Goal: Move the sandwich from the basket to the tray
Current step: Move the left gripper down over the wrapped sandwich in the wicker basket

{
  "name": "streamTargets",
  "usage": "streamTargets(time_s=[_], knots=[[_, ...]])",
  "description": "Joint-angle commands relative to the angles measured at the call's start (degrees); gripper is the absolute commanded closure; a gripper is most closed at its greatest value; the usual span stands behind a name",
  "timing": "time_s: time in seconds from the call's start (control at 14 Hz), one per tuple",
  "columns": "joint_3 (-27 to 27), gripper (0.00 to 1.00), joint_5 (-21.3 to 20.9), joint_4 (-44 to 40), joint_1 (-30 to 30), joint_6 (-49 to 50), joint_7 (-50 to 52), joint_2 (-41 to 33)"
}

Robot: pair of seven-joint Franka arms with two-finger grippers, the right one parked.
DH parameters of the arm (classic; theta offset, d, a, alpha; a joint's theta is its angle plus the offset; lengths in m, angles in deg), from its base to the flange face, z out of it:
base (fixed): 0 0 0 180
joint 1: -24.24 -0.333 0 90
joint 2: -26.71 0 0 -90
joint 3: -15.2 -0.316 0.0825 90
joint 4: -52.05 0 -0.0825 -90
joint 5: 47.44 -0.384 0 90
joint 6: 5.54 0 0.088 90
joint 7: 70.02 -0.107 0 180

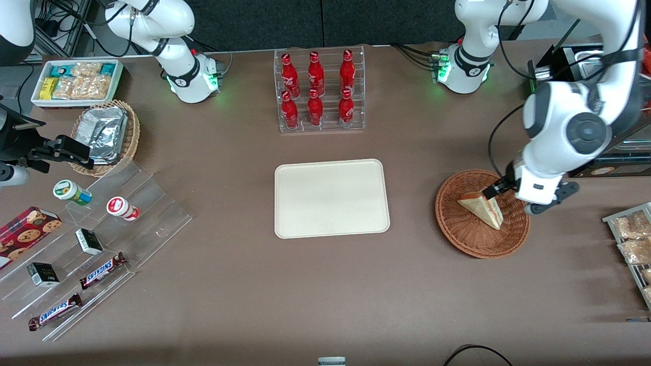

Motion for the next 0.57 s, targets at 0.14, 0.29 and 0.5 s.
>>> streamTargets(time_s=[0.14, 0.29, 0.5], knots=[[-0.31, 0.00, -0.82, 7.65, 0.54, -8.27, 4.71, -1.44], [-0.48, 0.00, -0.82, 8.71, 0.19, -8.98, 4.89, -0.82], [-0.66, 0.00, -0.82, 10.29, 0.01, -13.36, 5.76, 1.11]])
